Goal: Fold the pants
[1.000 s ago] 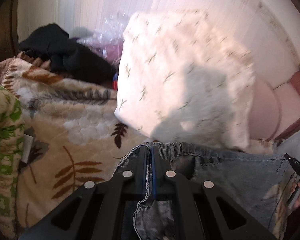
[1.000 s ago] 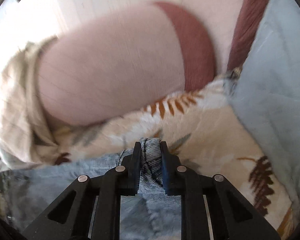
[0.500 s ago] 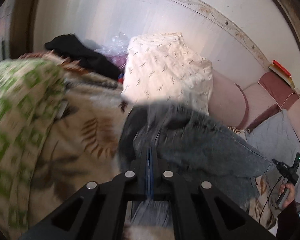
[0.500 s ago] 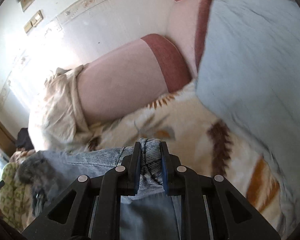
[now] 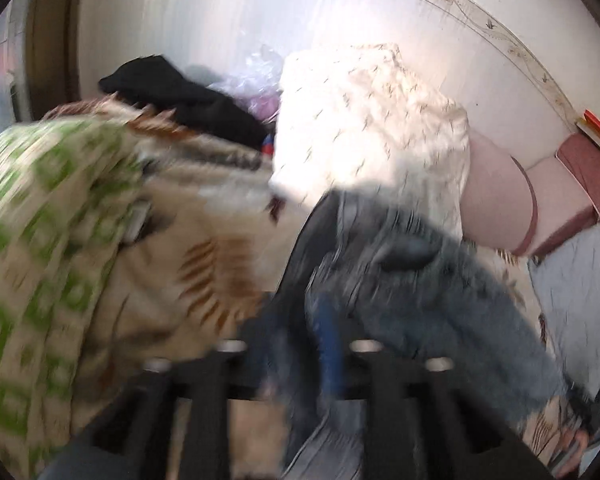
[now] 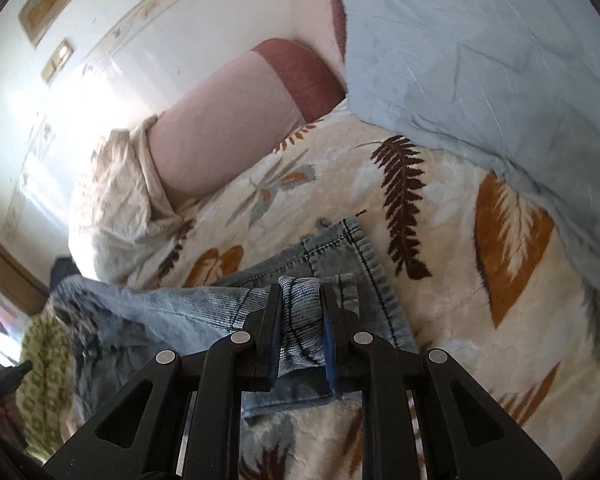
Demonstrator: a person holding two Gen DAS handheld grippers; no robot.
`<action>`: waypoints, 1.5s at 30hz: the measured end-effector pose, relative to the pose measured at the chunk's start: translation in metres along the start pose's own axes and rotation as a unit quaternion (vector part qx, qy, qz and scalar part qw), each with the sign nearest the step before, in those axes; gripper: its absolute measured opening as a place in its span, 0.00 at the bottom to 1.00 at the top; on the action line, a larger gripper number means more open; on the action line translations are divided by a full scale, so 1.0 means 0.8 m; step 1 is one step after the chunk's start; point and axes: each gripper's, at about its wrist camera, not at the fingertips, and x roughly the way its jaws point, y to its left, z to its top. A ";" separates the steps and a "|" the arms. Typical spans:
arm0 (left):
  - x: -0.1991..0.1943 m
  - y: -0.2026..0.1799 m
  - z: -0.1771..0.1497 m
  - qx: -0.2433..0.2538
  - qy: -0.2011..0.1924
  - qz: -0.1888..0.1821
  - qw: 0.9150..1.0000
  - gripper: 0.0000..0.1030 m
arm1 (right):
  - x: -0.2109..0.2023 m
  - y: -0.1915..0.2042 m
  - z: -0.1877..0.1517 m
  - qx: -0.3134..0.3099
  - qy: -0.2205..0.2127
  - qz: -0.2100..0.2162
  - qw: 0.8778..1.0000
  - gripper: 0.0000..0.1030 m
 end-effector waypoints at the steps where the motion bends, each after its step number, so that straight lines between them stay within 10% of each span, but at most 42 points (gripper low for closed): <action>1: 0.008 -0.005 0.010 -0.007 -0.004 0.004 1.000 0.61 | 0.002 -0.003 -0.001 0.004 0.001 0.001 1.000 0.15; 10: 0.108 -0.044 0.046 -0.051 0.037 0.017 0.998 0.67 | 0.012 -0.009 -0.001 -0.003 0.008 0.007 1.000 0.15; 15: 0.134 -0.058 0.048 -0.053 0.055 -0.009 0.997 0.08 | 0.017 -0.012 -0.004 -0.008 0.018 0.005 1.000 0.15; 24: 0.093 -0.057 0.039 -0.040 0.019 -0.038 0.998 0.04 | 0.012 -0.012 -0.004 -0.005 0.013 0.005 1.000 0.15; 35: -0.050 -0.016 -0.112 -0.004 -0.027 -0.099 0.995 0.04 | -0.004 -0.017 -0.003 0.008 0.002 -0.005 1.000 0.15; 41: -0.030 0.024 -0.225 -0.021 0.045 -0.072 0.996 0.05 | -0.002 -0.040 -0.006 0.043 0.012 -0.026 0.999 0.15; 45: -0.042 0.019 -0.219 -0.007 0.036 -0.069 0.997 0.05 | 0.000 -0.052 -0.003 0.073 0.011 -0.026 0.997 0.15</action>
